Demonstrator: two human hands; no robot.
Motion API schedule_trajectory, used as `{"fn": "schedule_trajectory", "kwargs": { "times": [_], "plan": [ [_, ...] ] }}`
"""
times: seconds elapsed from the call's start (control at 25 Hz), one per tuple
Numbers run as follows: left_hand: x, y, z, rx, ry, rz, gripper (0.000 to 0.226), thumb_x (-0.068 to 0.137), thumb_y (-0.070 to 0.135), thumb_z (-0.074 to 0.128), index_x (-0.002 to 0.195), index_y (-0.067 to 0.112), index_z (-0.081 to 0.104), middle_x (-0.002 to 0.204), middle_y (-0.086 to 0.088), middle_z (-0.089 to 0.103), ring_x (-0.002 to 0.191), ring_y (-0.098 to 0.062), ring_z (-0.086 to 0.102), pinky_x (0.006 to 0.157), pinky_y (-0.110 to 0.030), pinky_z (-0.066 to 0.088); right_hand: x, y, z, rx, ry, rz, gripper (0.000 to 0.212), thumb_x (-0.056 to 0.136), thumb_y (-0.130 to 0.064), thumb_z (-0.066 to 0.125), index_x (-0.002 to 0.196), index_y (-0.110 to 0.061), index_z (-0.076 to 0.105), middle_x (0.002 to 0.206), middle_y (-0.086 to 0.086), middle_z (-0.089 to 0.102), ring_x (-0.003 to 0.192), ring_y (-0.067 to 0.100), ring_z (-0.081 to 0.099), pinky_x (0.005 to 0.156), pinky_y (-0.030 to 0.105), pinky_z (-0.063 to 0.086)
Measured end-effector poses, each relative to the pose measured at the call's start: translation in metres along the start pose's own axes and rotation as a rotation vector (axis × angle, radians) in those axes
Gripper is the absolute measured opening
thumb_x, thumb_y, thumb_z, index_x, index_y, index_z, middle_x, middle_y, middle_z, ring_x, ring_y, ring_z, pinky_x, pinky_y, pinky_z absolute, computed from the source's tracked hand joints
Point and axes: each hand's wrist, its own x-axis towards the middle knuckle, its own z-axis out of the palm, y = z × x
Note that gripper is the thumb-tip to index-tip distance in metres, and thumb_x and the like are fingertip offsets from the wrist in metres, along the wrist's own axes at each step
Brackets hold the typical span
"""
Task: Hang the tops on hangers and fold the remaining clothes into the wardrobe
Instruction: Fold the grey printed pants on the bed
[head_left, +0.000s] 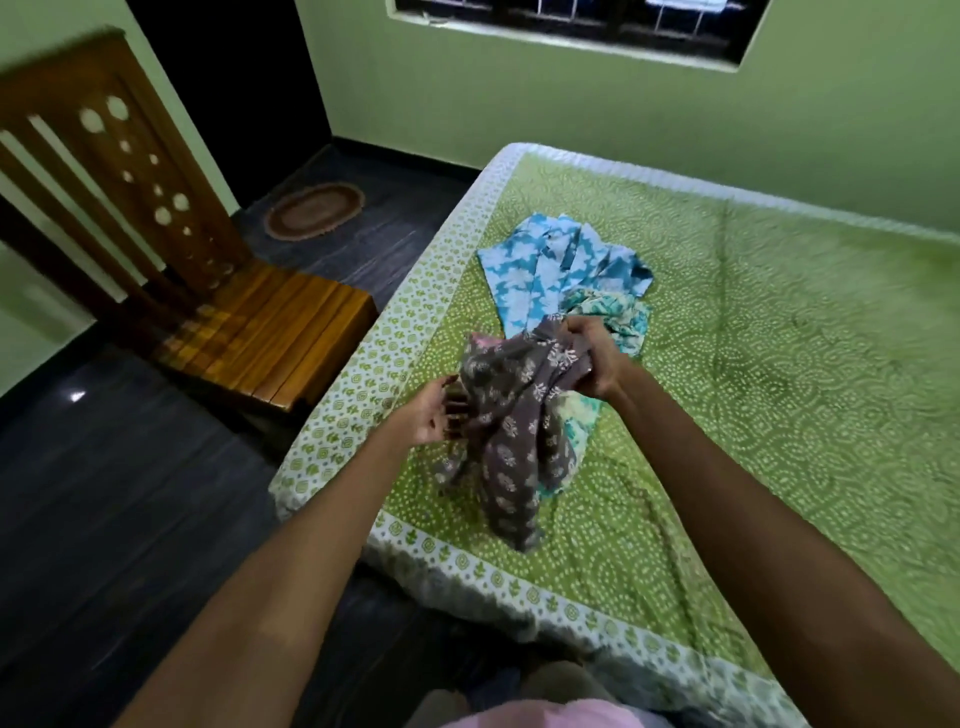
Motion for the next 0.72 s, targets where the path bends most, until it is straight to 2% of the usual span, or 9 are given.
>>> {"fn": "schedule_trajectory", "kwargs": {
  "times": [0.12,0.2,0.24,0.32,0.36,0.44,0.52,0.6,0.72],
  "plan": [
    [-0.028,-0.015,0.02,-0.153,-0.163,-0.098,0.055,0.094,0.041,0.04,0.077,-0.004,0.067,0.071,-0.017,0.068,0.065,-0.029,0.065,0.069,-0.04,0.047,-0.032,0.01,0.004,-0.068,-0.239,0.017,0.021,0.049,-0.019,0.073,0.05,-0.011,0.054,0.051,0.003,0.055,0.048,0.018,0.053,0.055,0.025,0.044],
    [-0.034,-0.034,0.031,-0.161,-0.139,-0.066,0.04,0.096,0.029,0.041,0.081,0.001,0.065,0.068,-0.015,0.069,0.064,-0.028,0.066,0.059,-0.034,0.055,-0.055,0.024,0.005,-0.199,-0.26,0.055,0.022,0.043,-0.02,0.077,0.044,-0.011,0.057,0.048,0.004,0.056,0.045,0.018,0.054,0.059,0.027,0.043],
    [-0.038,-0.039,0.034,-0.171,-0.101,-0.031,0.031,0.098,0.025,0.039,0.085,0.006,0.061,0.071,-0.012,0.069,0.07,-0.027,0.064,0.056,-0.029,0.056,-0.067,0.034,0.006,-0.299,-0.246,0.095,0.016,0.049,-0.018,0.073,0.044,-0.009,0.06,0.047,0.004,0.058,0.044,0.018,0.056,0.058,0.026,0.046],
    [-0.041,-0.037,0.039,-0.168,-0.029,0.022,0.027,0.099,0.024,0.038,0.09,0.011,0.059,0.089,-0.012,0.069,0.082,-0.023,0.064,0.067,-0.028,0.057,-0.088,0.054,0.004,-0.566,-0.147,0.221,0.024,0.072,-0.007,0.056,0.051,-0.006,0.067,0.051,0.004,0.064,0.045,0.014,0.061,0.053,0.022,0.051],
    [-0.046,-0.031,0.043,-0.207,-0.029,0.022,0.03,0.099,0.025,0.037,0.088,0.009,0.06,0.088,-0.013,0.071,0.081,-0.023,0.065,0.071,-0.029,0.056,-0.092,0.062,-0.003,-0.789,-0.099,0.301,0.032,0.083,-0.003,0.048,0.059,-0.008,0.069,0.054,0.002,0.066,0.046,0.011,0.062,0.051,0.02,0.051],
    [-0.055,-0.014,0.048,-0.147,-0.047,0.14,0.036,0.1,0.024,0.035,0.079,0.008,0.059,0.064,-0.01,0.069,0.06,-0.022,0.064,0.063,-0.029,0.053,-0.097,0.069,-0.01,-1.252,-0.039,0.42,0.023,0.094,-0.015,0.048,0.077,-0.012,0.063,0.052,-0.007,0.065,0.047,0.005,0.06,0.051,0.019,0.048],
    [-0.062,0.002,0.055,-0.057,-0.135,0.239,0.031,0.099,0.02,0.034,0.096,0.008,0.063,0.063,-0.007,0.069,0.057,-0.021,0.064,0.064,-0.03,0.052,-0.089,0.065,-0.019,-1.429,0.13,0.263,0.013,0.095,-0.023,0.051,0.087,-0.014,0.059,0.058,-0.01,0.062,0.057,0.007,0.057,0.054,0.019,0.044],
    [-0.066,0.013,0.06,-0.009,-0.224,0.322,0.03,0.099,0.009,0.032,0.109,0.011,0.06,0.066,-0.004,0.07,0.056,-0.018,0.066,0.057,-0.027,0.054,-0.076,0.051,-0.03,-0.943,0.301,-0.155,0.015,0.093,-0.024,0.051,0.1,-0.015,0.059,0.081,-0.003,0.064,0.077,0.015,0.058,0.066,0.022,0.048],
    [-0.075,0.02,0.07,0.093,-0.338,0.365,0.022,0.091,0.015,0.043,0.085,0.01,0.064,0.061,-0.002,0.067,0.052,-0.016,0.063,0.051,-0.026,0.05,-0.057,0.031,-0.034,-0.004,0.15,-0.277,0.046,0.09,-0.044,0.048,0.114,-0.007,0.063,0.102,0.012,0.069,0.091,0.027,0.063,0.091,0.04,0.047]
  ]
}}
